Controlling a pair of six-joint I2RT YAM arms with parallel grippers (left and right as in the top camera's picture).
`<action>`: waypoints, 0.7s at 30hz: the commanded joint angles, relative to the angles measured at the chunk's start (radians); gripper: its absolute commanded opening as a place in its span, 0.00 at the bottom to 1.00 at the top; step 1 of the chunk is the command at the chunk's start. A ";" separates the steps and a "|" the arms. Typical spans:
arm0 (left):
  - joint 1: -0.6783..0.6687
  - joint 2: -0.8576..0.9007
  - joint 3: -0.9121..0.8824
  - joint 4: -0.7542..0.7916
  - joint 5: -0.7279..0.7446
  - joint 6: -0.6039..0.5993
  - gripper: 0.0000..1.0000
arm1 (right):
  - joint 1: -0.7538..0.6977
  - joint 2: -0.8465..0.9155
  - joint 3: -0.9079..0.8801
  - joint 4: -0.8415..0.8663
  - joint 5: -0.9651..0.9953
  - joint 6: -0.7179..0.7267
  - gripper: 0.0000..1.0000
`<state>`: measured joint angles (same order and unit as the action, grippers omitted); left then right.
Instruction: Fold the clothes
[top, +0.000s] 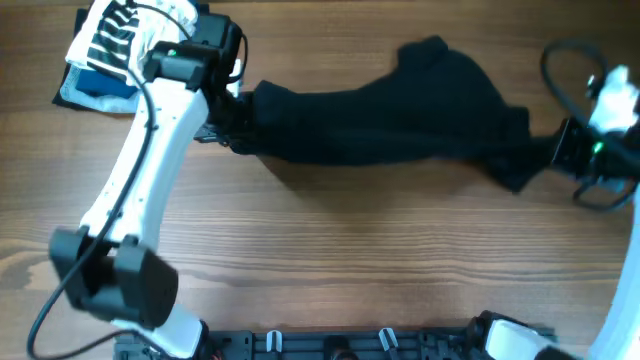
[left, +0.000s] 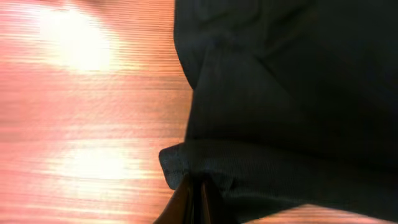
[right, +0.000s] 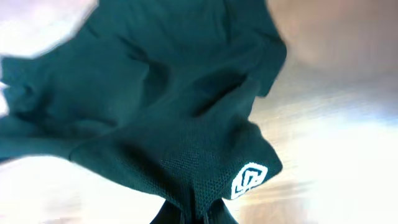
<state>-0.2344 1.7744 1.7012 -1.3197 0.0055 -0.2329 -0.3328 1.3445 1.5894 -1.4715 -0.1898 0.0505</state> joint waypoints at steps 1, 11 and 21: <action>0.005 -0.082 0.004 -0.023 -0.076 -0.063 0.04 | -0.007 -0.079 -0.235 0.064 0.033 0.081 0.04; 0.002 -0.231 0.060 0.305 -0.131 -0.058 0.04 | -0.007 -0.142 -0.037 0.323 -0.080 0.000 0.04; 0.001 -0.574 0.101 0.532 -0.145 0.025 0.04 | -0.007 -0.175 0.473 0.240 0.031 -0.025 0.04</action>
<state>-0.2348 1.2755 1.7863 -0.8173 -0.0887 -0.2512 -0.3328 1.2003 1.9793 -1.2274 -0.2283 0.0402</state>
